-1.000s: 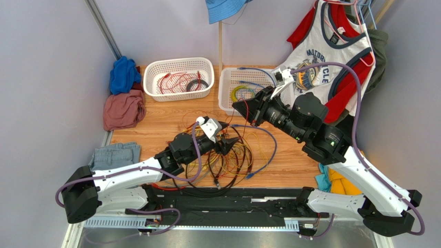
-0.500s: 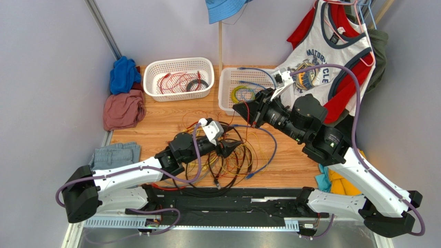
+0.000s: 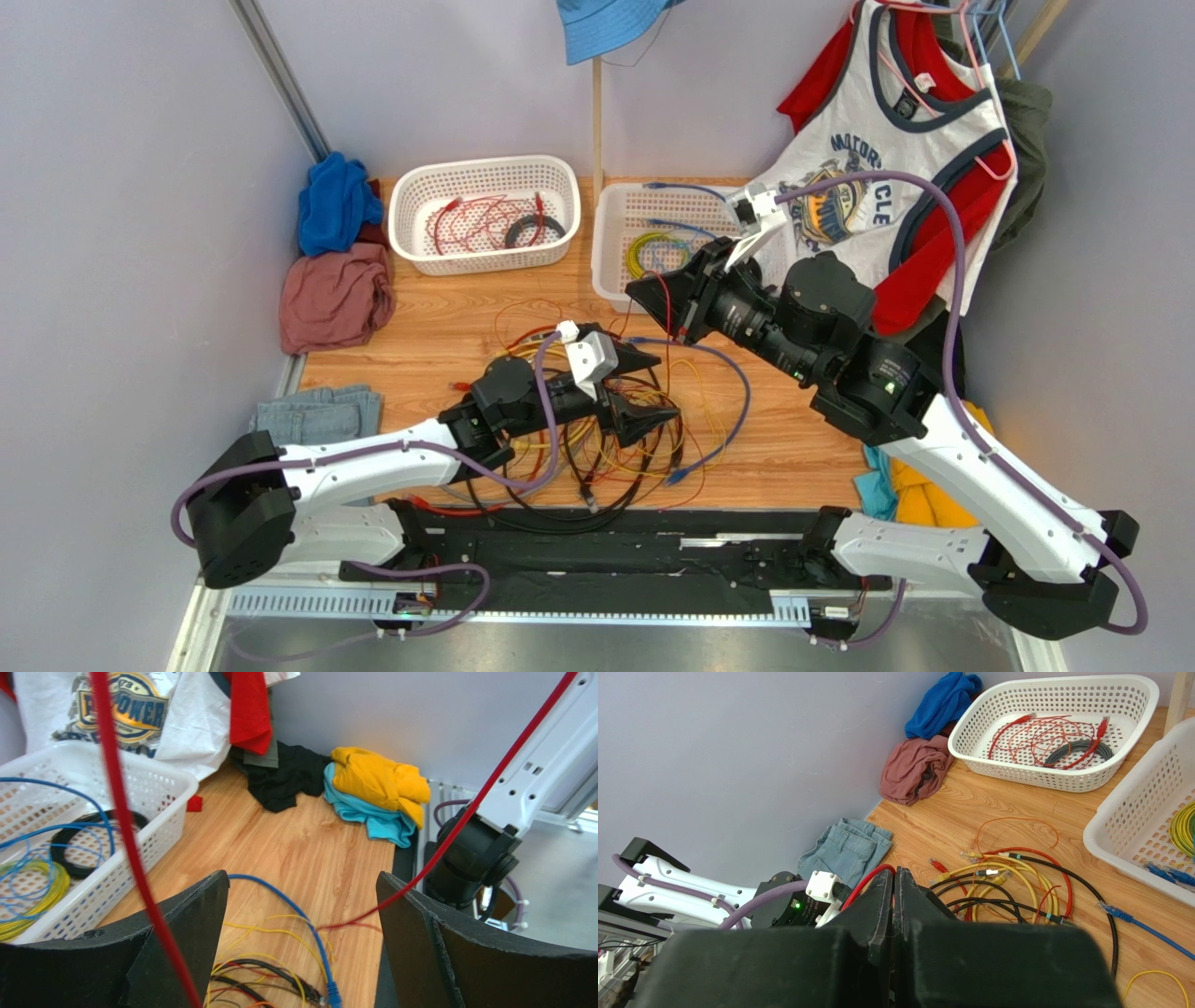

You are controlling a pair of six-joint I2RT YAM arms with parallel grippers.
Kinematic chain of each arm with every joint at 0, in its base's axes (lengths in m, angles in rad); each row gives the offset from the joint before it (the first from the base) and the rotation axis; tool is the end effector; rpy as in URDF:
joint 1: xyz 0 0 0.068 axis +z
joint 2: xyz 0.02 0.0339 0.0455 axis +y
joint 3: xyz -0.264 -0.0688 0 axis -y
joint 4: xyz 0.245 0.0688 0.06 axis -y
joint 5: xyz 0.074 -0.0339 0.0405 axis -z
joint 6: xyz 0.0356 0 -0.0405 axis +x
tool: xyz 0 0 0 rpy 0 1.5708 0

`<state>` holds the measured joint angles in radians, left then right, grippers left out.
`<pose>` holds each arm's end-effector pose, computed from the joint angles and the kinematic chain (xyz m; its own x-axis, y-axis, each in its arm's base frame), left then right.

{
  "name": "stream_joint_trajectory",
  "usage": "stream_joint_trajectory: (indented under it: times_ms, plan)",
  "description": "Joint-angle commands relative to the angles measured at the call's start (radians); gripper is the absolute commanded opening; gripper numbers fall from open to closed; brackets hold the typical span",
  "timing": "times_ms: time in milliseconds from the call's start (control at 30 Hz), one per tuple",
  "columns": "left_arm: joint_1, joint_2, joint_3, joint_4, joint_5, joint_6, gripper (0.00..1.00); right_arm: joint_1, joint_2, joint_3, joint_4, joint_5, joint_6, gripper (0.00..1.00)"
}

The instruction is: Untangle the cables

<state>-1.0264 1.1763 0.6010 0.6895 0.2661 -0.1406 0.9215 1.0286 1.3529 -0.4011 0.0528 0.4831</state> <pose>0.1289 -0.2310 0.2866 -0.0762 -0.1352 -0.9879 0.9594 0.2598 -0.1096 0.1261 0.1630 0.4662 -0.3958 0.2458 -0.8848 -0.6546 0.6002 0.4596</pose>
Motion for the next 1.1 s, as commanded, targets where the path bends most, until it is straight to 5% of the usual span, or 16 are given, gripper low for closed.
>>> stream_joint_trajectory:
  times_ms: [0,133,267,367,533,833,900,933,1000,1067]
  plan:
    - [-0.006,0.031,0.049,0.149,0.064,-0.085,0.87,0.0,0.014,0.0,0.053,0.024,-0.006,0.0]
    - [-0.012,0.052,0.049,0.173,0.048,-0.116,0.78,0.0,0.019,-0.014,0.067,0.027,-0.009,0.0]
    - [-0.012,0.03,0.062,0.066,-0.004,-0.111,0.42,0.0,0.005,-0.032,0.061,0.048,-0.018,0.0]
    - [-0.012,-0.018,0.065,-0.112,-0.06,-0.097,0.25,-0.001,-0.009,-0.04,0.054,0.082,-0.034,0.0]
    - [-0.012,-0.125,-0.001,-0.174,-0.174,-0.122,0.01,-0.003,-0.006,-0.049,0.054,0.087,-0.034,0.0]
    - [-0.012,-0.228,0.0,-0.306,-0.235,-0.12,0.0,-0.004,0.011,-0.073,0.076,0.061,-0.026,0.0]
    - [-0.012,-0.233,0.063,-0.427,-0.263,-0.128,0.0,-0.004,0.01,-0.078,0.068,0.045,-0.031,0.2]
    - [-0.011,-0.228,0.094,-0.48,-0.265,-0.14,0.0,-0.004,0.013,-0.075,0.041,0.045,-0.035,0.43]
    - [-0.008,-0.208,0.191,-0.654,-0.317,-0.148,0.0,-0.004,0.022,-0.074,0.004,0.056,-0.038,0.57]
    - [-0.004,-0.193,0.256,-0.812,-0.335,-0.149,0.0,-0.004,0.025,-0.087,-0.056,0.082,-0.043,0.61]
